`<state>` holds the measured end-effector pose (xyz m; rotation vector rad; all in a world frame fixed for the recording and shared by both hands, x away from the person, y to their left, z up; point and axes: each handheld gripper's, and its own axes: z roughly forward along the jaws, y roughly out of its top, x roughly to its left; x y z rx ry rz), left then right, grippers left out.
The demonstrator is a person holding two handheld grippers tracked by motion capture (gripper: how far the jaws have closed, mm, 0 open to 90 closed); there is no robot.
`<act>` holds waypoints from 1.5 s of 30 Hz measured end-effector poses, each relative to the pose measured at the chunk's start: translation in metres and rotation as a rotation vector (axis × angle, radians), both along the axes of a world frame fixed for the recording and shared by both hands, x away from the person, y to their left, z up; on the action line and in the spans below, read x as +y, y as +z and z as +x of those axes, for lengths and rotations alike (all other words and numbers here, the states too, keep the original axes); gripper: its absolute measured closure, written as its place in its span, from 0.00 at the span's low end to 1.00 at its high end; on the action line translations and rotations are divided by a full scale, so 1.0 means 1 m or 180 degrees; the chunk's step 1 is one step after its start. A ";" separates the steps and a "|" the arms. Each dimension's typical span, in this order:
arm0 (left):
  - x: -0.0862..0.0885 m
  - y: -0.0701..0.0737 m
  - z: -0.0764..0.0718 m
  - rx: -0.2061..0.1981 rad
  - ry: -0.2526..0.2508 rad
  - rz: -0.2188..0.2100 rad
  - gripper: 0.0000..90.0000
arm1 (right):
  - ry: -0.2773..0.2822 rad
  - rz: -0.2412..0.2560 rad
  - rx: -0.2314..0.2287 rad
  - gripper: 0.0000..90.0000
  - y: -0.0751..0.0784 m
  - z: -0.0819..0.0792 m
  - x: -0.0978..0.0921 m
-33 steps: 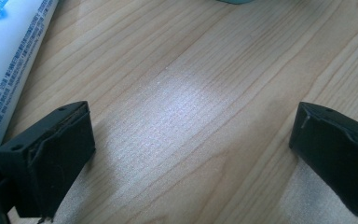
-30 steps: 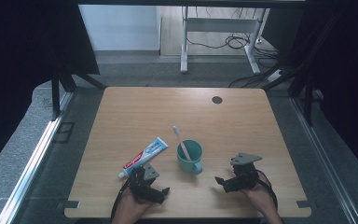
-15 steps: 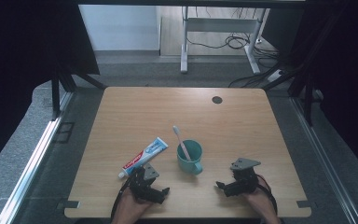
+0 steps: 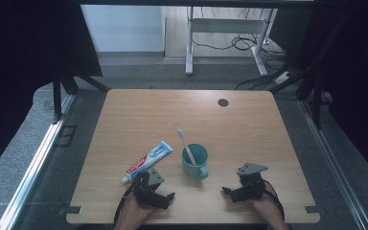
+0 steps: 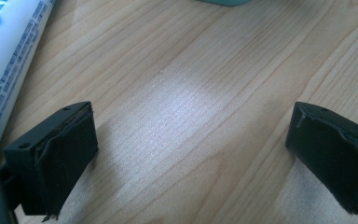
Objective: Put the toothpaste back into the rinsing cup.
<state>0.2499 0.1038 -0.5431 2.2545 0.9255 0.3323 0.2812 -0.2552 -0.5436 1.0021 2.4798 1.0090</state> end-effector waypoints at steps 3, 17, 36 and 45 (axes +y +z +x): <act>-0.001 0.002 0.000 -0.0005 -0.0016 0.0020 0.03 | -0.0019 0.0002 0.0004 0.00 0.000 0.000 0.000; 0.007 0.016 0.005 0.0036 -0.0063 0.0001 0.06 | -0.0068 0.0002 0.0001 0.00 0.000 0.001 -0.001; 0.036 0.038 0.024 0.0013 0.0062 0.0081 0.07 | -0.0106 0.0001 0.0001 0.00 0.000 0.001 -0.001; 0.057 0.037 0.033 0.0092 0.0210 0.0231 0.11 | -0.0107 0.0001 0.0002 0.00 0.000 0.001 -0.001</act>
